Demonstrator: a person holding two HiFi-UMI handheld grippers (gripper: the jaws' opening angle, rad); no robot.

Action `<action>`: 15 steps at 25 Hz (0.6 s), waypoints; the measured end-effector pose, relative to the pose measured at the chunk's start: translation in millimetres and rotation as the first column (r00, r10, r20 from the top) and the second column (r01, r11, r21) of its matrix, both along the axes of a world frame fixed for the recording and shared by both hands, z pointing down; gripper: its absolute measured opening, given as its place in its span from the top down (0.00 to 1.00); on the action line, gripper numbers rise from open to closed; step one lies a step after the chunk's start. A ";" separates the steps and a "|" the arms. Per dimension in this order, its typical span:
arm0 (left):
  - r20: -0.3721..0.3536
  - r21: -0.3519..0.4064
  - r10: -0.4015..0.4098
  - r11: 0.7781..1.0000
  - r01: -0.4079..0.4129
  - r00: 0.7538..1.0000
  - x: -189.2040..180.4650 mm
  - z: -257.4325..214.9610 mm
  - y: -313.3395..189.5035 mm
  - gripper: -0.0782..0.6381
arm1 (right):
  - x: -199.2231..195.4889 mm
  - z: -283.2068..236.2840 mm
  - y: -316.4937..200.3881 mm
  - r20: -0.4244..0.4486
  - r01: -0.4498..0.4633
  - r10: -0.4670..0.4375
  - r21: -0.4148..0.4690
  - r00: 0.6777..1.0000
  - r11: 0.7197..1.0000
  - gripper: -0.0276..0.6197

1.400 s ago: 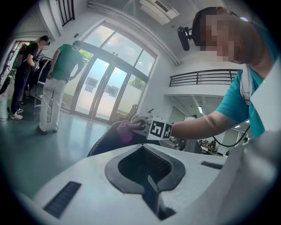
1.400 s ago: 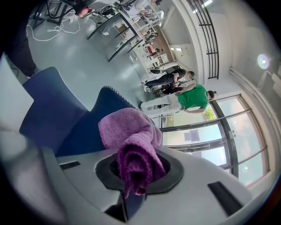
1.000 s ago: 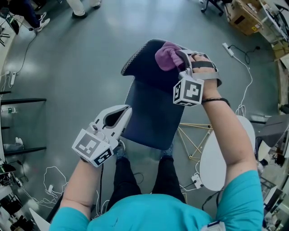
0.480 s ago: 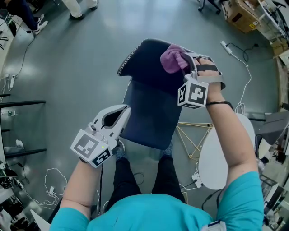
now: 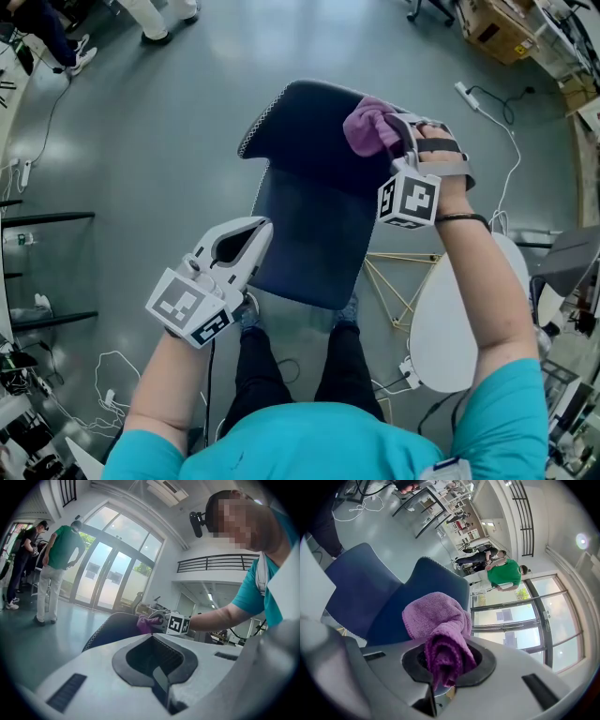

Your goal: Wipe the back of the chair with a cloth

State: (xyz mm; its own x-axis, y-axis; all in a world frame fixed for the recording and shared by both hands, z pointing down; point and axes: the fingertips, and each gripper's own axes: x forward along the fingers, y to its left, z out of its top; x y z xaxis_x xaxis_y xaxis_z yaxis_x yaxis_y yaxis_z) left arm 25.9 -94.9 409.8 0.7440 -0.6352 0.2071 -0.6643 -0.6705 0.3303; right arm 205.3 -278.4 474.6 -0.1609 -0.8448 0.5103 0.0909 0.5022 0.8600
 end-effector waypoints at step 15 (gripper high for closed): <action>0.003 0.004 0.021 1.000 -0.021 1.000 17.3 -2.3 0.8 0.88 | 60.0 4.2 12.9 -0.016 -0.079 0.079 -0.012 0.997 0.997 0.87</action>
State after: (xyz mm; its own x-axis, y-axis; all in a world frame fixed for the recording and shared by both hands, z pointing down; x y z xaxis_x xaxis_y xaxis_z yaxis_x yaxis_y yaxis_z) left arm 43.2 -94.1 407.5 0.7564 -0.6206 0.2065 -0.6513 -0.6856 0.3254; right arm 265.2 -265.5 478.8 -0.0853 -0.8482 0.5228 0.0640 0.5190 0.8524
